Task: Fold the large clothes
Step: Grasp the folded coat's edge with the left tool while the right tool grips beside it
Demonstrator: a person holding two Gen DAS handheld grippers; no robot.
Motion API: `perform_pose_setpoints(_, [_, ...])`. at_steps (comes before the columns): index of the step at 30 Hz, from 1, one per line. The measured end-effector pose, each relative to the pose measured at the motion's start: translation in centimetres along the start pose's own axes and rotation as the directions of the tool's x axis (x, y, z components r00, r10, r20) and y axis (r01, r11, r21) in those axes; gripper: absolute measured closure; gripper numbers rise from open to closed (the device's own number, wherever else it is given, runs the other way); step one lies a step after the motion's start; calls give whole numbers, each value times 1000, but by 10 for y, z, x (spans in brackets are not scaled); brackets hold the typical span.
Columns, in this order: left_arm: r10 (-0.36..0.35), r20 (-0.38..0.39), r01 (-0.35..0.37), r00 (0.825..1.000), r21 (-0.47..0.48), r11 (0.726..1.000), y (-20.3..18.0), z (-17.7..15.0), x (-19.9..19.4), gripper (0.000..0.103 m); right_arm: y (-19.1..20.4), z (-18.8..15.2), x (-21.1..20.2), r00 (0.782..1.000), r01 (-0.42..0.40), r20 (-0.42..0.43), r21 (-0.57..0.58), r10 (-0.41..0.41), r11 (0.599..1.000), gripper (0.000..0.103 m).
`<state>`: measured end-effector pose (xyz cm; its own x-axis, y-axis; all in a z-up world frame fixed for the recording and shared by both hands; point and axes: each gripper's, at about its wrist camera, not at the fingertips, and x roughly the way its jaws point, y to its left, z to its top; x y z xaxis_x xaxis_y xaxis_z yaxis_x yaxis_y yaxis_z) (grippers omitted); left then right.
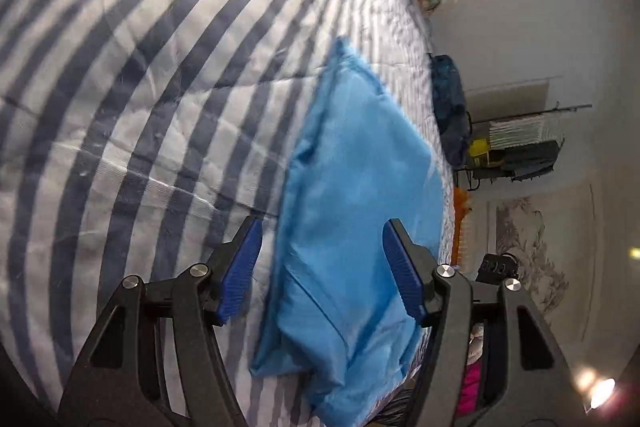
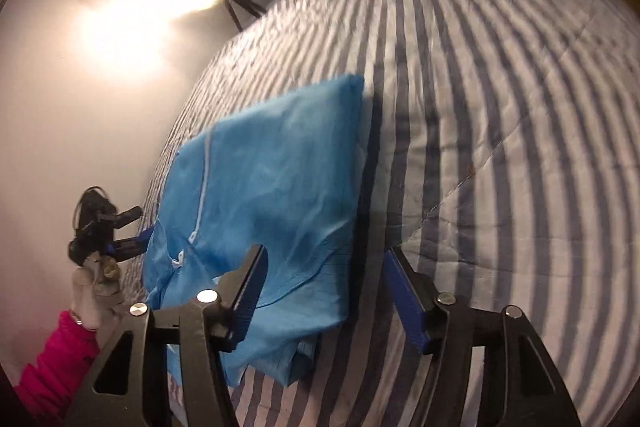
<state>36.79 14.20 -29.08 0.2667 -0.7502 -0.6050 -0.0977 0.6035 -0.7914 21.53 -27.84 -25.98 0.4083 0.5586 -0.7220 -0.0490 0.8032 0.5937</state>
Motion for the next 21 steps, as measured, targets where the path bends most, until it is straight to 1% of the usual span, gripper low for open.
perform_pose_setpoints(1, [-5,-5,5,1000,-5,1000,3,1,0,47,-4,0,7,1000,-5,-17,15,5,1000,46])
perform_pose_setpoints(3, [-34,-22,33,999,-13,999,5,6,2,52,-11,3,14,999,-35,-26,41,36,999,47])
perform_pose_setpoints(4, [-45,-32,45,998,-15,999,7,9,6,58,-14,6,16,998,-59,-27,57,60,997,48])
perform_pose_setpoints(6, [-46,-49,45,998,-18,999,9,12,13,68,-19,12,21,992,-119,-33,88,122,989,55])
perform_pose_setpoints(7, [-51,-55,50,997,-19,999,9,14,18,69,-22,15,26,987,-152,-42,103,157,983,60])
perform_pose_setpoints(8, [-57,-58,56,997,-19,998,6,14,20,69,-23,17,31,983,-170,-52,112,177,979,62])
perform_pose_setpoints(10, [-54,-69,55,996,5,998,1,16,26,69,-23,20,40,978,-192,-57,120,200,974,63])
perform_pose_setpoints(14, [-44,-78,46,996,20,999,-10,20,35,69,-21,30,55,966,-244,-56,135,254,960,63])
perform_pose_setpoints(15, [-35,-78,37,996,29,999,-13,18,34,71,-19,31,58,966,-244,-57,130,253,961,63])
perform_pose_setpoints(16, [-9,-74,12,997,48,999,-17,16,34,77,-15,33,61,967,-240,-61,123,249,963,64])
perform_pose_setpoints(17, [25,-67,-19,997,78,997,-22,14,34,78,-10,35,63,969,-229,-65,116,238,966,69])
perform_pose_setpoints(18, [43,-57,-37,997,99,994,-26,11,32,82,-6,36,64,972,-215,-69,109,223,970,72])
perform_pose_setpoints(19, [56,-49,-50,997,115,992,-30,10,32,87,-1,36,64,977,-193,-76,95,201,977,78])
perform_pose_setpoints(20, [72,-36,-67,997,139,988,-35,7,31,89,2,31,59,980,-178,-77,81,184,981,84])
perform_pose_setpoints(21, [88,-23,-83,996,165,983,-40,5,30,92,8,30,57,983,-163,-77,63,168,985,87])
